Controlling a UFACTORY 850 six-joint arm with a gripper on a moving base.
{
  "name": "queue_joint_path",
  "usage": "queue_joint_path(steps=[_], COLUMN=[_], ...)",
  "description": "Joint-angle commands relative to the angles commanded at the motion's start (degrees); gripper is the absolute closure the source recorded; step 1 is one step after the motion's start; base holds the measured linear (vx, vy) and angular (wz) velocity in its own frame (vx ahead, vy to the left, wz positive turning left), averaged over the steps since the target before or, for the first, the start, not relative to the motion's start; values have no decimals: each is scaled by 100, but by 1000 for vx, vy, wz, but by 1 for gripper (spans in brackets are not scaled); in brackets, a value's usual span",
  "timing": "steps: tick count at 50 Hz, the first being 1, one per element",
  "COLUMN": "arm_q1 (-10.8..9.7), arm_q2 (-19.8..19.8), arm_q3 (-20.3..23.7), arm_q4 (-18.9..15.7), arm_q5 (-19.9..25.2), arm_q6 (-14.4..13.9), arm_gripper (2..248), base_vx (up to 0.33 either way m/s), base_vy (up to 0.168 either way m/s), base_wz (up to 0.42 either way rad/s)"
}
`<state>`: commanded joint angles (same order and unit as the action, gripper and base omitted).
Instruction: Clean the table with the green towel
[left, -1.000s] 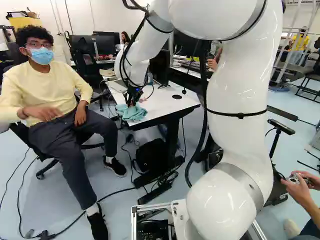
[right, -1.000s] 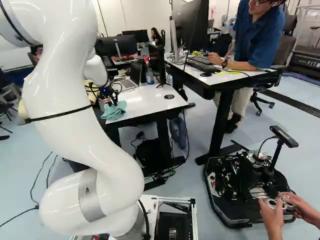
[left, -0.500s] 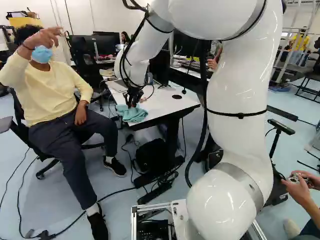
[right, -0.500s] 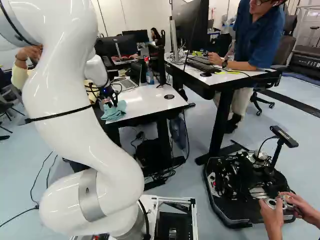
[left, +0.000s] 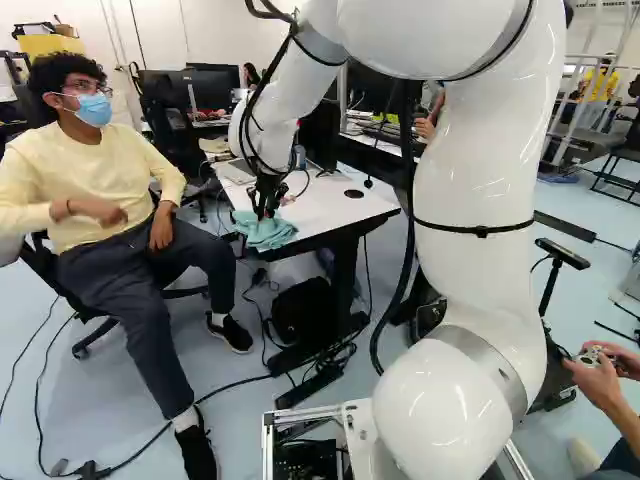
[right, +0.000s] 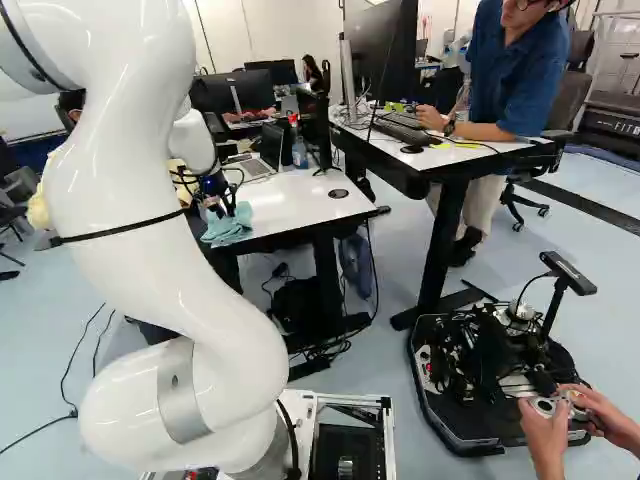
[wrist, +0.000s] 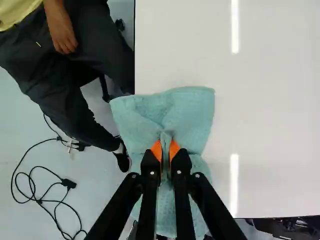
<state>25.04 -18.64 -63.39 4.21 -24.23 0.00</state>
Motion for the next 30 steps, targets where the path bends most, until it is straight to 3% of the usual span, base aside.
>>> queue_joint_path(steps=[30], arm_q1=[61], arm_q2=[15], arm_q3=[19], arm_q4=[0], arm_q5=[-211], arm_q6=[0], arm_gripper=[211], base_vx=[0], base_vy=[0], base_wz=[0])
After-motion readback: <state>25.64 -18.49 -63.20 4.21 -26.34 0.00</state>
